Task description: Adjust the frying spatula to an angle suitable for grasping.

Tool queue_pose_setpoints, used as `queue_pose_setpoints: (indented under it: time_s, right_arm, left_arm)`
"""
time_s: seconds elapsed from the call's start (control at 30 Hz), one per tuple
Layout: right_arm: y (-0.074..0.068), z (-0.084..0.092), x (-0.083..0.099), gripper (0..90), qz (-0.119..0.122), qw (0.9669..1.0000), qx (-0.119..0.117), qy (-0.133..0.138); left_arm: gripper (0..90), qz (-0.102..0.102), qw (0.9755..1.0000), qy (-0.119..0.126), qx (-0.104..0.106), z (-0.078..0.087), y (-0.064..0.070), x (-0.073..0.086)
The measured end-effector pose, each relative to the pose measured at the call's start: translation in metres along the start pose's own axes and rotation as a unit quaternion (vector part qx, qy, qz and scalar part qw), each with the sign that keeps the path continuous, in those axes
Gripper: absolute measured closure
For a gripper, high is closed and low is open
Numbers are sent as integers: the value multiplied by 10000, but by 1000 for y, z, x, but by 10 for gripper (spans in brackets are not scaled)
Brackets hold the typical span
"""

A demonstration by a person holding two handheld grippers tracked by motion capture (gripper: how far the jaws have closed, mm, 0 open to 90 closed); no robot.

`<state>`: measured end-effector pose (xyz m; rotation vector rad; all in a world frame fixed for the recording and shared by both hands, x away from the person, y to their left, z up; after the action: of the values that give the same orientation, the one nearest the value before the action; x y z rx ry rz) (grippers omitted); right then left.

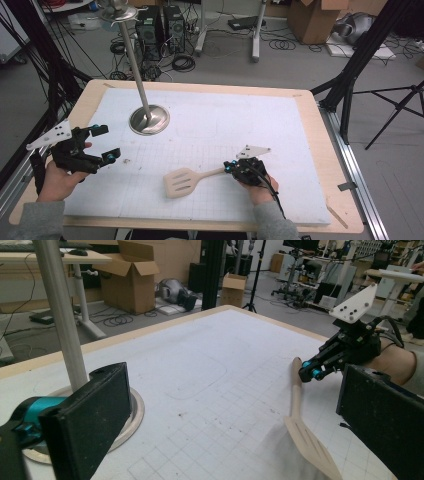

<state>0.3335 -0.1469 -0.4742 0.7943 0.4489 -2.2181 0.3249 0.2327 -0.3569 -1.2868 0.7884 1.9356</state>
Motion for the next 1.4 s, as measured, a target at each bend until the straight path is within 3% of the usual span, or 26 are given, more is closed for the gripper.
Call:
queue_pose_setpoints:
  time_s: [0.2, 0.67, 1.03, 1.4]
  right_arm:
    - [13, 14, 12, 900, -104, 9998, 154, -14]
    - [34, 11, 34, 900, -312, 9977, 473, -362]
    - [40, 8, 27, 900, -234, 9976, 636, -112]
    - [46, 0, 17, 900, -304, 9963, 803, 80]
  left_arm:
    - [18, -12, 10000, -2, 31, -3, 0, -1]
    - [18, 8, 10000, 9, 60, -4, -2, -2]
    - [18, 5, 10000, -22, -1, -2, -1, 1]
    - [18, 17, 10000, -61, -75, 3, 0, 4]
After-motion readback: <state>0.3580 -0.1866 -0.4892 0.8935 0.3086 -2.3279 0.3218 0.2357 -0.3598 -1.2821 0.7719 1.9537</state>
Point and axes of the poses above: each handheld gripper's, and its own axes: z roughly backward along the jaws, x roughly out of its underside, y roughly to its right, the point moved 7 cm from there along -z, roughly forward along the jaws, and after that the axes turned 10 degrees about -y, right-handed, at the moved point
